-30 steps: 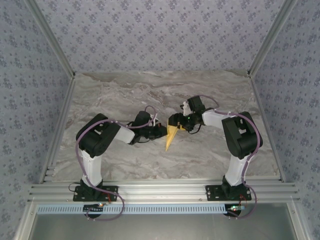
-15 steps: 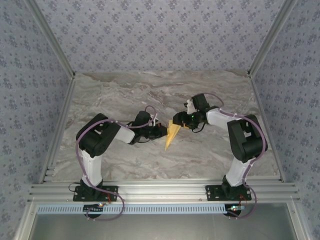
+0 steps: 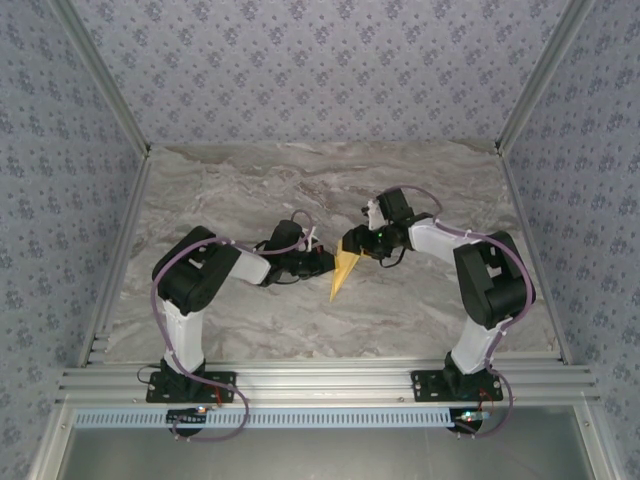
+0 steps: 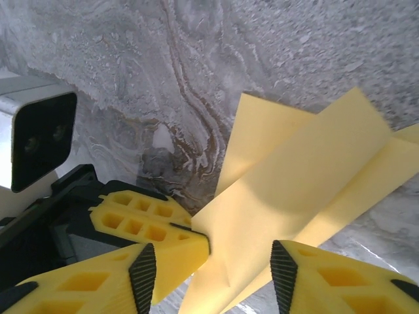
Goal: Fold a paper plane with a square sheet of paper (fold left side to right side)
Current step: Fold the wing for the fifth time at the center of the table.
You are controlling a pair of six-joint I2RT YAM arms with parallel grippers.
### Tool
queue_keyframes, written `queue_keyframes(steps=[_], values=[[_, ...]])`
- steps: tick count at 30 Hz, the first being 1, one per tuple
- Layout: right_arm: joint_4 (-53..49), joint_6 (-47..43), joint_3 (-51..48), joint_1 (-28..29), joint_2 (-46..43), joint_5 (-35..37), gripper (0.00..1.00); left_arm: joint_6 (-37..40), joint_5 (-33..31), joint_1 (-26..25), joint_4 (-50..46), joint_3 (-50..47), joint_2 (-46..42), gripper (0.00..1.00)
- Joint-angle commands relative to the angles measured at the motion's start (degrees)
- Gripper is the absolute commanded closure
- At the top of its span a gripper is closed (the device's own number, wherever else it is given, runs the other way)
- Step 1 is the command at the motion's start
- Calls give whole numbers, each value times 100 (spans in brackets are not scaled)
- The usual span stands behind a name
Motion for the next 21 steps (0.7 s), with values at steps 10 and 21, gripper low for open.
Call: queue_keyframes(steps=[10, 21], values=[[-125, 119, 160, -156, 395, 39, 42, 193, -219, -11, -214, 145, 172, 100], [-21, 78, 199, -174, 481, 7, 42, 236, -170, -8, -258, 189, 123, 100]])
